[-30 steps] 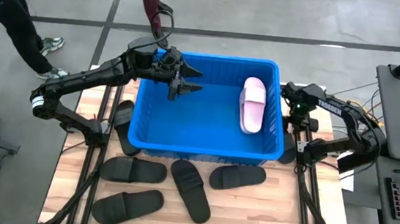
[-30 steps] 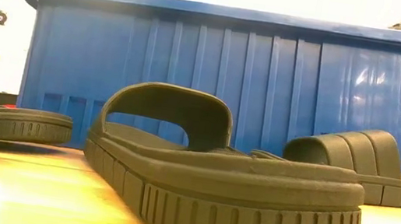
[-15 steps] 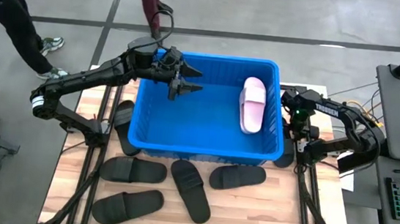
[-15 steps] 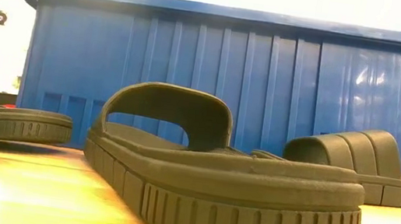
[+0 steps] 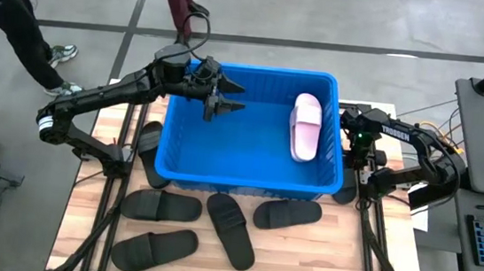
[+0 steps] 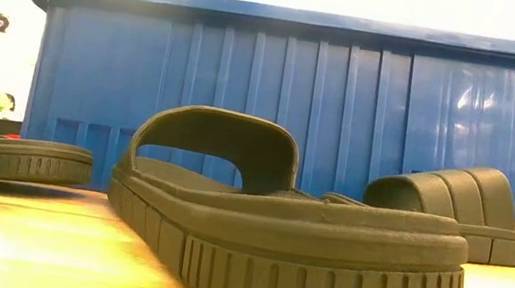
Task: Pick and place slides into bin
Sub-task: Put the black slide into the blue bin
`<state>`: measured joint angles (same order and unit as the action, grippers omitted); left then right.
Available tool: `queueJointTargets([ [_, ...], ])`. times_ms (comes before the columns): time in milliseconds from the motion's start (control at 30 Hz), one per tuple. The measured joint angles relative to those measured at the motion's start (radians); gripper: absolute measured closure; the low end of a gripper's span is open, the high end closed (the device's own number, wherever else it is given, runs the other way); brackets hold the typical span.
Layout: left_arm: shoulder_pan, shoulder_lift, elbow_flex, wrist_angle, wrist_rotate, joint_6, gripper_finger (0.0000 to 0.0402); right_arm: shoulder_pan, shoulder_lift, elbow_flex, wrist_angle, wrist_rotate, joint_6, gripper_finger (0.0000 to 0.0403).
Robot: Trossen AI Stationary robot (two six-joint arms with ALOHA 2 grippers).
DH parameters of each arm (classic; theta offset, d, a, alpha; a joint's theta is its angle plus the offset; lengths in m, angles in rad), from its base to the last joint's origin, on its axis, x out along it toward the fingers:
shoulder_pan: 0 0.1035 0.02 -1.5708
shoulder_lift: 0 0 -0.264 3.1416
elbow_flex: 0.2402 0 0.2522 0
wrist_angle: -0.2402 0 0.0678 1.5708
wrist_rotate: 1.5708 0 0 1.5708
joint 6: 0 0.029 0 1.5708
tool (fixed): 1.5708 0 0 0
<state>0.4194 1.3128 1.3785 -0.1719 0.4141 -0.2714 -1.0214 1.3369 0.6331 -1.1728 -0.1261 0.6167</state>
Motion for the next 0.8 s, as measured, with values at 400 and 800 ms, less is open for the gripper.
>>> queueJointTargets([
  [400,0.000,0.000,0.000,0.000,0.000,-0.001,0.0100,0.000,-0.001,0.002,-0.002,0.022,0.003,0.0393],
  [800,0.000,0.000,0.000,0.010,0.000,-0.002,0.0100,-0.005,-0.002,0.104,-0.003,0.097,-0.016,0.0394],
])
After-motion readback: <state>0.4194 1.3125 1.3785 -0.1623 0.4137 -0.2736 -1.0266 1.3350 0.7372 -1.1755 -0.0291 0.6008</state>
